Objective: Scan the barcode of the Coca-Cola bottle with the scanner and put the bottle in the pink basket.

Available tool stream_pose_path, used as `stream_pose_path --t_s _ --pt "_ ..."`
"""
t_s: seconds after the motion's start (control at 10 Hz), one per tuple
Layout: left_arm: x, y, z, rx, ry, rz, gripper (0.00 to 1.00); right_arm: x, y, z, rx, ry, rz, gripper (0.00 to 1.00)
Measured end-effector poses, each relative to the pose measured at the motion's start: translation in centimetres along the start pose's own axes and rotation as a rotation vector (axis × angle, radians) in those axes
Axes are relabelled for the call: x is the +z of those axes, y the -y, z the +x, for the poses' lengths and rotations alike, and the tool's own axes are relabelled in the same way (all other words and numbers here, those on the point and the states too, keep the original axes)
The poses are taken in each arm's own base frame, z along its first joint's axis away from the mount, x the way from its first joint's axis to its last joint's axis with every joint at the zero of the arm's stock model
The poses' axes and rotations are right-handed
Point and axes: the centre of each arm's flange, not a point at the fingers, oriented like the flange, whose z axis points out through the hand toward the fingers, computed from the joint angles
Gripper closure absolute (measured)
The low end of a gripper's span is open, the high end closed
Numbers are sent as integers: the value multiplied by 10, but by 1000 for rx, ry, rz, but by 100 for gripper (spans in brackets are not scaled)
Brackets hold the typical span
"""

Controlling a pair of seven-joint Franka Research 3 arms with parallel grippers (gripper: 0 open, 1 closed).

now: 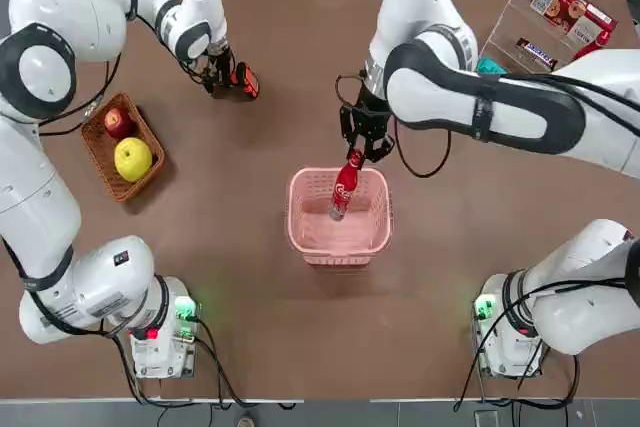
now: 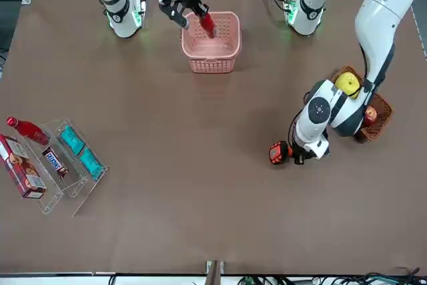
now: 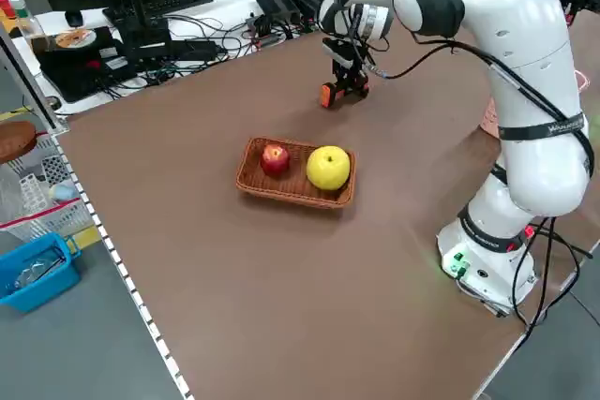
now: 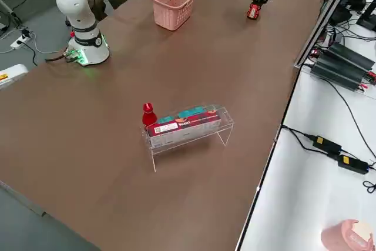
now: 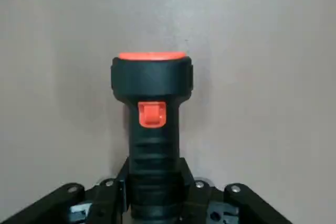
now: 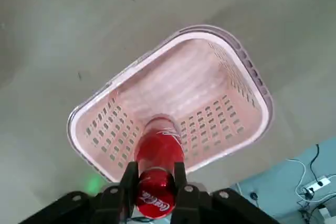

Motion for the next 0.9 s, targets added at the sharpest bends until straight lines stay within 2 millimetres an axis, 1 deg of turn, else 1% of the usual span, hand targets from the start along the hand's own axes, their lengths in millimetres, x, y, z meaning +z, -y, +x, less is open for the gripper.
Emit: stream_pose_path --t_s 0.2,0.4,0.6,0.7,0.8,0.9 --pt "5 2 -1 46 -7 -1 64 25 9 15 29 -21 -16 68" --pt "5 2 -2 65 -6 0 64 58 17 27 55 -77 -57 68" --pt "5 2 -2 88 -5 -1 65 82 22 28 64 -85 -79 68" --pt "5 2 -2 103 -5 -1 63 89 23 29 62 -90 -87 68" --pt "6 3 -3 116 -4 1 49 92 23 30 62 -94 -88 68" --pt "8 3 -3 121 -2 4 38 93 24 31 62 -95 -85 68"
